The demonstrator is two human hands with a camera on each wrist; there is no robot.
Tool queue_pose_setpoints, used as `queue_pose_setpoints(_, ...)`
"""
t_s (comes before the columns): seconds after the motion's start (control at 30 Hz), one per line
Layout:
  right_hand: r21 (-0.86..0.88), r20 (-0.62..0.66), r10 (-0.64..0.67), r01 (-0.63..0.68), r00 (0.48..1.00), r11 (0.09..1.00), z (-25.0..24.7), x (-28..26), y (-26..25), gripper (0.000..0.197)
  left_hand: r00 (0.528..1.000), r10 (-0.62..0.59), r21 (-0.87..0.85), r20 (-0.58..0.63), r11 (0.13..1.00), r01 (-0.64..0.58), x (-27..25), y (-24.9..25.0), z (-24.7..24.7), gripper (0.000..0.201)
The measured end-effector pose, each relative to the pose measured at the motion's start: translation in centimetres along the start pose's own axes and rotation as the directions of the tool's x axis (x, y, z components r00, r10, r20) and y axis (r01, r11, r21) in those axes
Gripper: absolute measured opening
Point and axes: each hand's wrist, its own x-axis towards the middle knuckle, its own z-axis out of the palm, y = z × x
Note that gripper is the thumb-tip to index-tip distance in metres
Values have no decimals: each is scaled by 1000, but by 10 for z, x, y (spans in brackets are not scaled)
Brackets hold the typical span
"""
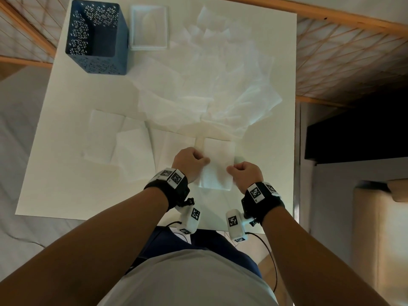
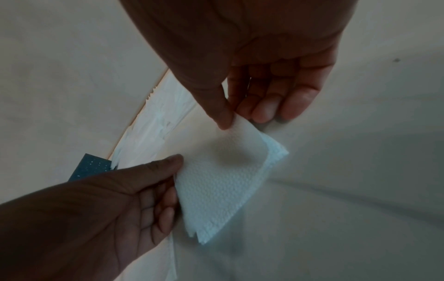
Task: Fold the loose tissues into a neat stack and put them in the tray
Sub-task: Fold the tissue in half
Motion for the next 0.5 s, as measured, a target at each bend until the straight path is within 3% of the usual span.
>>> queue_pose_setpoints(0.23,-119,-26,7,-10,1000,993,2,-5,-8,22,999,5,37,-32,999,-4,-9,-1,-10,18)
queue_pose_setpoints(0.43,-204,-46,-4,-5,999,979,-5,-16,-10,37,981,27,184,-192,983,8,-18,-13,-49,20)
queue_pose_setpoints(0.5,-214,-55,-19,6,998,977,-10,-23,-6,40,981,66,284,-180,959,-12,-16,-18,-58,27)
